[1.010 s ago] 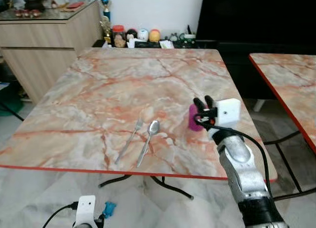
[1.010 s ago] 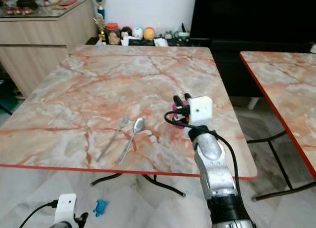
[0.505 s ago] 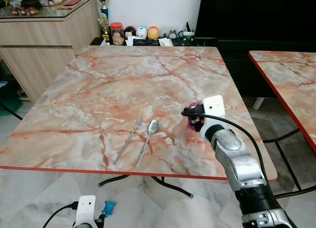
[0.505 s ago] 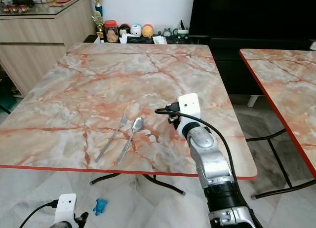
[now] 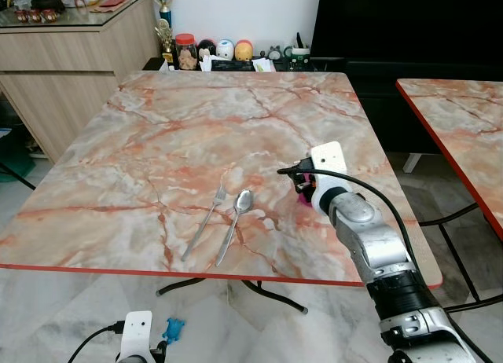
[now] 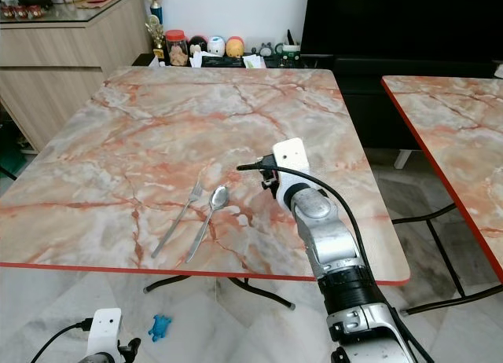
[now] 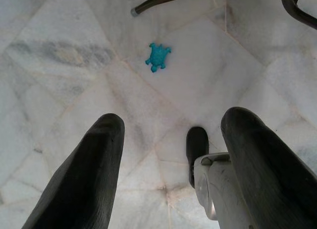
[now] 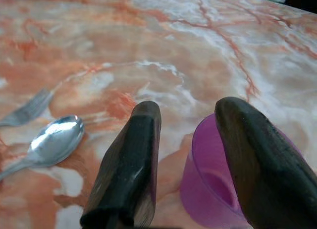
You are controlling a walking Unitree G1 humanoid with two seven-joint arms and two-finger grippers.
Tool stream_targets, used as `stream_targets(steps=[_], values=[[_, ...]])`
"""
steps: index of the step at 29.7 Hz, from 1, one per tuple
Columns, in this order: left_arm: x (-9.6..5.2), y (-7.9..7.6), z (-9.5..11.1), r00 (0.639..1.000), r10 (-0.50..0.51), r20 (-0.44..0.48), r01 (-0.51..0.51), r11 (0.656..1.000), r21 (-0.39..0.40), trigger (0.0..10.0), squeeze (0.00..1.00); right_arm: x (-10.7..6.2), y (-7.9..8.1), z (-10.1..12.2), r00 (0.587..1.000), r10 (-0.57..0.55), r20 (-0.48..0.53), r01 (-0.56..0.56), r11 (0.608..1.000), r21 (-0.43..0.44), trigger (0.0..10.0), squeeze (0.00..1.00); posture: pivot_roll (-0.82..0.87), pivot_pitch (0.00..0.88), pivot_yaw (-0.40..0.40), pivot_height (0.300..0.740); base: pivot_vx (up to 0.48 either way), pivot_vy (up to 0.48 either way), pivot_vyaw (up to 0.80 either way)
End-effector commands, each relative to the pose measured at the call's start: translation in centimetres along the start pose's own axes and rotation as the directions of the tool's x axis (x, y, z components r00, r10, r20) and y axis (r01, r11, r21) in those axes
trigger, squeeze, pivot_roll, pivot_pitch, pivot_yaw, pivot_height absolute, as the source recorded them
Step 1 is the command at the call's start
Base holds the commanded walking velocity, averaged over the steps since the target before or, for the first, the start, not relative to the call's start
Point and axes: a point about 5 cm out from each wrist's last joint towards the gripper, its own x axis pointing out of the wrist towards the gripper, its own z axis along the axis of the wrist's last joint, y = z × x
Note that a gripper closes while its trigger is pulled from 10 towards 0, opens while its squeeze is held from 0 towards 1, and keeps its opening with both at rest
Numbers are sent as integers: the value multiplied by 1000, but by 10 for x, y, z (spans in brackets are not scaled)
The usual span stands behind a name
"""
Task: Setting the table
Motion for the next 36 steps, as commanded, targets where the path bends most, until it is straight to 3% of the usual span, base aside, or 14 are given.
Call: stream_targets(steps=[1, 9, 22, 36], values=[[-1, 2, -4, 1000, 0, -15, 0, 1000, -1, 10000, 0, 3, -2, 3, 1000, 2, -17, -2, 1000, -16, 10000, 0, -14, 13, 7, 740, 0, 0, 0], [-1, 3, -5, 1000, 0, -21, 0, 1000, -4, 10000, 0, 8, -6, 6, 999, -2, -52, 0, 1000, -24, 10000, 0, -14, 25, 7, 740, 0, 0, 0], [-1, 2, -7, 1000, 0, -27, 0, 1000, -2, 10000, 0, 8, -17, 0, 996, -59, -69, 62, 997, 36, 10000, 0, -14, 30, 9, 740, 0, 0, 0], [-1, 4, -7, 1000, 3, -29, -3, 1000, 4, 10000, 0, 9, -10, -1, 998, -14, -53, 17, 998, 56, 10000, 0, -9, 32, 9, 740, 0, 0, 0]])
